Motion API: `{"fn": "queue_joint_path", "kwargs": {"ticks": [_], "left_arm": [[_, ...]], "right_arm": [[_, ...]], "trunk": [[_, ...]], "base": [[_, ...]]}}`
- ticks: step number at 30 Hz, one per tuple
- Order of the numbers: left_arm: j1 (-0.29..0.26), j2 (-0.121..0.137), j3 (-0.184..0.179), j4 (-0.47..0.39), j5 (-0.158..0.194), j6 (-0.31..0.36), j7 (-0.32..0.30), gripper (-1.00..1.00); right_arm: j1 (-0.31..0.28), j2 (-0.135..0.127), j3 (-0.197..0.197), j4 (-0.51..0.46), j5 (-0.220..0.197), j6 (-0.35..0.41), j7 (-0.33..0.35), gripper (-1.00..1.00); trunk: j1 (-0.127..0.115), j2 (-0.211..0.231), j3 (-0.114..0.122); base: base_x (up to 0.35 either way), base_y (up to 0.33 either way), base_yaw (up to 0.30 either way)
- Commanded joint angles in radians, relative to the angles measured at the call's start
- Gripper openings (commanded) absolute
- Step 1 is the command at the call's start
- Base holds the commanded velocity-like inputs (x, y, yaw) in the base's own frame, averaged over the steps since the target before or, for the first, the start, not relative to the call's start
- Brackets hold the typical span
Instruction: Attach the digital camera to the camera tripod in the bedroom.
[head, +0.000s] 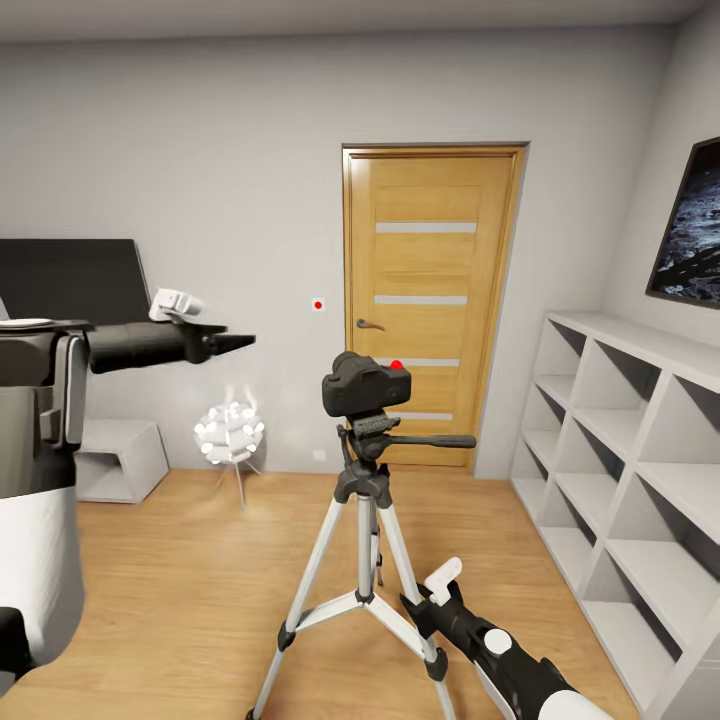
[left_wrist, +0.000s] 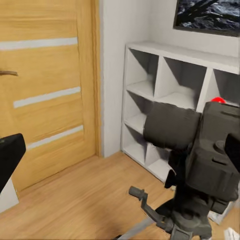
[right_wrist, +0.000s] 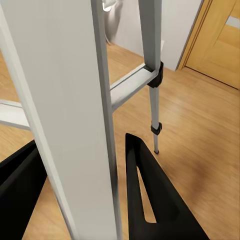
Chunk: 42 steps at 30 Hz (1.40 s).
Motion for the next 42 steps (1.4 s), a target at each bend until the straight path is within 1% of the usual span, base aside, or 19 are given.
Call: {"fn": "queue_joint_path", "kwargs": {"ticks": [1,2,4,7,8,9,11,12,13,14,15,16,17,22,31,35,40,41,42], "left_arm": [[-0.001,0.003,0.013,-0.001,-0.01,0.007,-0.014,1.0],[-0.001,0.009,0.031,0.0,-0.01,0.007,-0.02,1.0],[-0.001,0.014,0.051,0.005,-0.01,0.007,-0.023,1.0],[0.0,0.02,0.065,0.014,-0.01,0.007,-0.024,1.0],[0.0,0.023,0.074,0.03,-0.011,0.007,-0.024,1.0],[0.0,0.028,0.084,0.063,-0.011,0.007,-0.024,1.0],[0.0,0.045,0.12,0.206,-0.012,0.007,-0.006,1.0],[0.0,0.054,0.139,0.297,-0.012,0.007,0.031,1.0],[0.0,0.057,0.149,0.375,-0.013,0.007,0.087,1.0],[0.0,0.058,0.152,0.398,-0.013,0.007,0.106,1.0],[0.0,0.058,0.155,0.44,-0.013,0.007,0.139,1.0],[0.0,0.059,0.156,0.46,-0.013,0.007,0.152,1.0],[0.0,0.059,0.157,0.501,-0.012,0.007,0.171,1.0],[0.0,0.059,0.159,0.599,-0.012,0.0,0.196,1.0],[0.0,0.059,0.16,0.664,-0.012,-0.023,0.205,1.0],[0.0,0.059,0.16,0.716,-0.012,-0.039,0.211,1.0],[0.0,0.059,0.16,0.78,-0.012,-0.101,0.229,1.0],[0.0,0.059,0.16,0.831,-0.012,-0.155,0.25,1.0],[0.0,0.059,0.16,0.869,-0.012,-0.19,0.268,1.0]], "right_arm": [[0.0,0.0,0.018,0.004,0.014,-0.003,-0.001,-1.0],[0.0,0.0,0.018,0.004,0.014,-0.003,-0.001,-1.0],[0.0,0.0,0.018,0.004,0.014,-0.004,-0.001,-1.0],[0.0,0.0,0.018,0.004,0.014,-0.004,-0.001,-1.0],[0.0,0.0,0.018,0.004,0.014,-0.004,-0.001,-1.0],[0.0,0.0,0.019,0.004,0.014,-0.005,-0.001,-1.0],[0.0,0.0,0.019,0.004,0.014,-0.005,-0.001,-1.0],[0.0,0.0,0.019,0.004,0.014,-0.005,-0.001,1.0],[0.0,0.0,0.019,0.004,0.014,-0.005,-0.001,1.0],[0.0,0.0,0.019,0.004,0.014,-0.005,-0.001,1.0],[0.001,0.0,0.019,0.004,0.014,-0.005,-0.001,1.0],[0.0,0.0,0.019,0.004,0.014,-0.005,-0.001,1.0],[0.0,0.0,0.019,0.004,0.014,-0.005,-0.001,1.0],[0.0,0.0,0.019,0.004,0.014,-0.005,-0.001,1.0],[0.001,-0.001,0.019,0.005,0.014,-0.01,-0.001,1.0],[0.001,-0.003,0.019,0.006,0.013,-0.034,-0.001,1.0],[0.001,-0.006,0.018,0.022,0.012,-0.065,-0.002,1.0],[0.001,-0.008,0.016,0.041,0.012,-0.079,-0.002,1.0],[0.001,-0.01,0.014,0.053,0.011,-0.085,-0.003,1.0]], "trunk": [[0.0,0.0,-0.001],[0.0,0.0,-0.001],[0.0,0.0,-0.001],[0.0,0.0,-0.001],[0.0,0.0,-0.001],[0.0,0.0,-0.001],[0.0,0.0,-0.001],[0.0,0.0,-0.001],[0.0,0.0,-0.001],[0.0,0.0,-0.001],[0.0,0.0,-0.001],[0.0,0.0,-0.001],[0.0,0.0,-0.001],[0.0,0.0,-0.001],[0.0,0.0,-0.001],[0.0,0.0,-0.001],[0.0,0.0,-0.001],[0.0,0.0,-0.001],[0.0,0.0,-0.001]], "base": [[0.0,0.0,0.0],[0.0,0.0,0.0],[0.0,0.0,0.0],[0.0,0.0,0.0],[0.0,0.0,0.0],[0.0,0.0,0.0],[0.0,0.0,0.0],[0.0,0.0,0.0],[0.0,0.0,0.0],[0.0,0.0,0.0],[0.0,0.0,0.0],[0.0,0.0,0.0],[0.0,0.0,0.0],[0.0,0.0,0.0],[0.0,0.0,0.0],[0.0,0.0,0.0],[0.0,0.0,0.0],[0.0,0.0,0.0],[0.0,0.0,0.0]]}}
